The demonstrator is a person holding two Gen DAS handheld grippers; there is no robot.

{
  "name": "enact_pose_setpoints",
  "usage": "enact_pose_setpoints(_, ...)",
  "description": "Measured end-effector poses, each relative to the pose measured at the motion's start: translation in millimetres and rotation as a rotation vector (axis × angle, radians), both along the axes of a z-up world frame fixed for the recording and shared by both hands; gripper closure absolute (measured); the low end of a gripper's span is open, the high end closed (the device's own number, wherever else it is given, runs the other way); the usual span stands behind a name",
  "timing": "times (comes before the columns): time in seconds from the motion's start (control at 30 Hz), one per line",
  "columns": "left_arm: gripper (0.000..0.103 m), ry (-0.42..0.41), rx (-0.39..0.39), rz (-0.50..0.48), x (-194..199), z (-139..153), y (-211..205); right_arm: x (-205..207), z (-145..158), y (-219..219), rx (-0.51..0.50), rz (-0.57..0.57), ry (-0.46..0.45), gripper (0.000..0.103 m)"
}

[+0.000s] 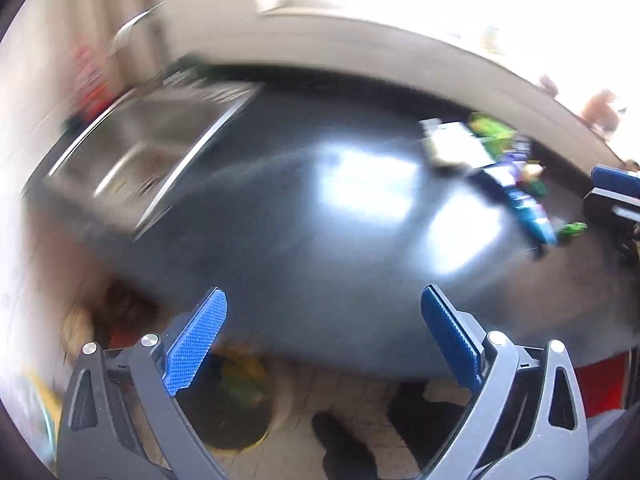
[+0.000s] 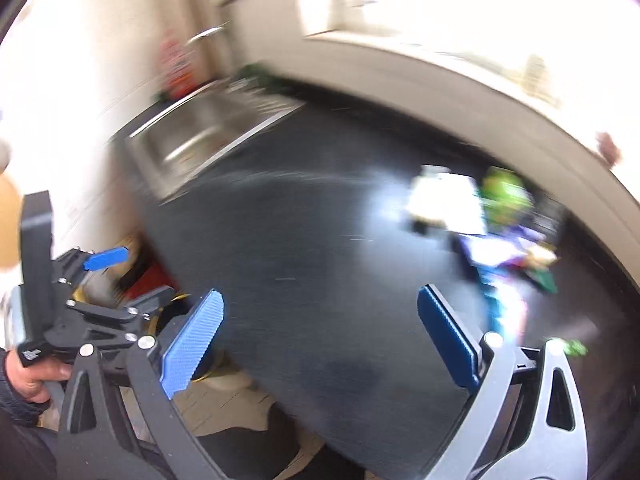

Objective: Collect trash
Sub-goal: 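Move both open tools back to the counter, then grasp the white foam piece with the left tool while the right tool grasps the blue wrapper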

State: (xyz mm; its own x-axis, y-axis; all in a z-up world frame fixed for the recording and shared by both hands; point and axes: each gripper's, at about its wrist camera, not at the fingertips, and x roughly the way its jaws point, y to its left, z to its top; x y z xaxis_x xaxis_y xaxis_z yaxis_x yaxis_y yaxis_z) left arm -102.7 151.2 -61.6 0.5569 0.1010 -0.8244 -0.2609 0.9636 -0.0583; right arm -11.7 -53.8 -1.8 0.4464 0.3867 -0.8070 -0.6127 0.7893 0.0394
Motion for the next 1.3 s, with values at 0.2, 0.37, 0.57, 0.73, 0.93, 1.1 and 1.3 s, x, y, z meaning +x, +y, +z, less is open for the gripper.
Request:
enact_pose_setpoints(0.2,0.008,-0.029,0.009,-0.179,68,25,-79,23,12,-97,0.019,-0.183,-0.021,0.009)
enact_pose_setpoints(0.37,0.008,-0.027,0.027,-0.251,95,30,-120,36,8,-144,0.038,-0.250,-0.020,0.009)
enact_pose_setpoints(0.57,0.008,-0.007,0.040,-0.263,118,27,-139,46,1,-157,0.037,-0.253,-0.019,0.009)
enact_pose_setpoints(0.73,0.008,0.021,0.042,-0.234,142,14,-136,60,-14,-156,0.028,-0.240,-0.002,0.009)
enact_pose_setpoints(0.93,0.008,0.073,0.077,-0.208,198,-22,-126,95,-54,-145,-0.015,-0.217,0.048,0.009)
enact_pose_setpoints(1.1,0.008,0.152,0.093,-0.178,252,-68,-110,126,-97,-133,-0.062,-0.192,0.102,0.009)
enact_pose_setpoints(1.3,0.008,0.211,0.066,-0.162,305,-115,-95,160,-144,-116,-0.124,-0.144,0.154,0.009)
